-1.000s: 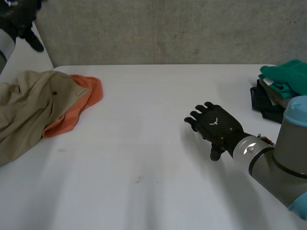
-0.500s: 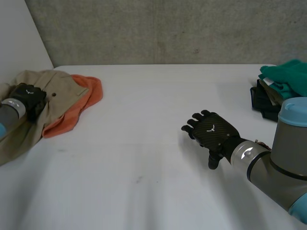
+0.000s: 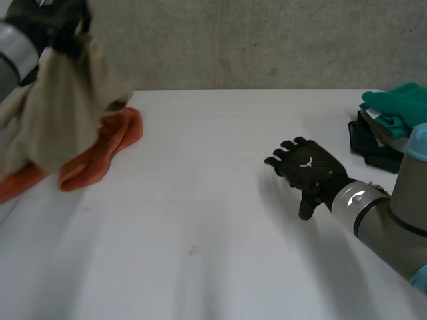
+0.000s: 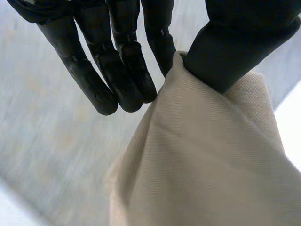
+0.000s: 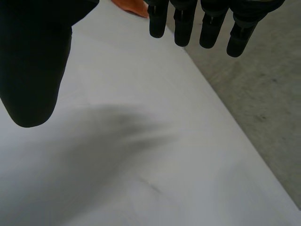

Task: Fold the laundry.

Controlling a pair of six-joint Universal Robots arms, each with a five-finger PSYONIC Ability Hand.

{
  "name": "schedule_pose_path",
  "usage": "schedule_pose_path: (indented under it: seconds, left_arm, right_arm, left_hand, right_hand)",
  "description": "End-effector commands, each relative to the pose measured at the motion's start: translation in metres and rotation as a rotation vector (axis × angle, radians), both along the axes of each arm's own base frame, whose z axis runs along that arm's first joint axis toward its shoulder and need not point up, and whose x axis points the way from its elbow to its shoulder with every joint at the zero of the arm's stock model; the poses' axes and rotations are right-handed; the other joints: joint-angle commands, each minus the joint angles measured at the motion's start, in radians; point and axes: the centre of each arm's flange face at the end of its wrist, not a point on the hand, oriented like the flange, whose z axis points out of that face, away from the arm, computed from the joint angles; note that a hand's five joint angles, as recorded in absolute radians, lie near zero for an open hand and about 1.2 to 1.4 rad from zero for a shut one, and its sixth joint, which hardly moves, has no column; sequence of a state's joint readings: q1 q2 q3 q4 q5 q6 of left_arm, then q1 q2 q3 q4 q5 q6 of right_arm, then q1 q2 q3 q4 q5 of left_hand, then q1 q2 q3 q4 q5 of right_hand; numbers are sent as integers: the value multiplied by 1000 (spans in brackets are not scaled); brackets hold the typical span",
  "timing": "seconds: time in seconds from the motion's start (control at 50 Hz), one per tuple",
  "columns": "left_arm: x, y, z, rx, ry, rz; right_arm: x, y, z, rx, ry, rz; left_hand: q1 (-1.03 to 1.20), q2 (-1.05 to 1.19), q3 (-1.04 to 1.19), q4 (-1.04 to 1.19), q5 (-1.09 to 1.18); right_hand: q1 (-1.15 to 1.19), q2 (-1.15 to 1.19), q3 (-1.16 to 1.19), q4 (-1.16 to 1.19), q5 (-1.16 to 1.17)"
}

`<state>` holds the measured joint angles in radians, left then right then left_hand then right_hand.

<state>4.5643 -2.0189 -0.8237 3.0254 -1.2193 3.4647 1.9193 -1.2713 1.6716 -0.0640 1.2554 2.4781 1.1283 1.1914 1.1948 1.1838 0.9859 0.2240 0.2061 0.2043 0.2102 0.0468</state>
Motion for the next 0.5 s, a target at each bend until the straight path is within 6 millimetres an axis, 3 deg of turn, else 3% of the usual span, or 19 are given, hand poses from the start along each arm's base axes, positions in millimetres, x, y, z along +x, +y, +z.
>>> schedule_pose_path:
  seconds: [0.02,0.06,0.12,0.14,0.2,0.22,0.26,0.28,0.34,0.38,0.42,0.44,0.5]
  left_arm:
    - [-67,69,13,63,120,-233]
    - [-79,76,2,96,107,-260]
    - [-103,83,-44,198,40,-286]
    - [-113,85,-72,259,-6,-289]
    - [-126,90,-117,364,-88,-286]
    - [-131,96,-144,437,-148,-280]
    - [-134,104,-164,500,-203,-281]
    - [-135,111,-171,532,-245,-284]
    - [-133,117,-165,539,-265,-276]
    - [-127,115,-145,494,-236,-244]
    - [-118,109,-128,455,-200,-197]
    - [-106,102,-109,411,-155,-137]
    - [-81,88,-83,344,-85,-19]
  right_arm:
    - [-14,-18,18,-31,-55,-79]
    - [-18,-22,24,-37,-71,-100]
    - [-29,-34,36,-54,-114,-151]
    - [-35,-39,42,-55,-137,-178]
    - [-43,-46,48,-45,-173,-215]
    - [-47,-49,51,-37,-192,-232]
    - [-50,-52,53,-26,-205,-248]
    - [-51,-53,54,-17,-211,-255]
    - [-53,-54,54,21,-224,-266]
    - [-50,-51,50,62,-216,-264]
    - [-47,-47,47,89,-205,-255]
    - [-43,-42,44,119,-194,-243]
    - [-33,-29,39,178,-178,-208]
  left_hand:
    - [268,205,201,212,236]
    - [268,205,201,212,236]
    - [268,205,201,212,236]
    - [268,205,201,212,236]
    - [268,205,201,212,236]
    - [268,205,201,212,236]
    - [-82,-145,-149,-138,-114]
    - [-444,-508,-511,-500,-476]
    - [-706,-769,-772,-761,-738]
    - [-917,-980,-984,-973,-949]
    - [-954,-1017,-1020,-1009,-986]
    - [-954,-1017,-1020,-1009,-986]
    - [-954,-1017,-1020,-1009,-986]
  right_hand:
    - [-49,-32,-30,-36,-47]
    - [-49,-32,-30,-36,-47]
    - [-49,-32,-30,-36,-47]
    - [-49,-32,-30,-36,-47]
    - [-49,-32,-30,-36,-47]
    - [-49,-32,-30,-36,-47]
    - [-49,-32,-30,-36,-47]
    - [-49,-32,-30,-36,-47]
    - [-49,-32,-30,-36,-47]
    - [-49,-32,-30,-36,-47]
    - [-49,-32,-30,-36,-47]
    - [-49,-32,-30,-36,-47]
    - [-49,-32,-30,-36,-47]
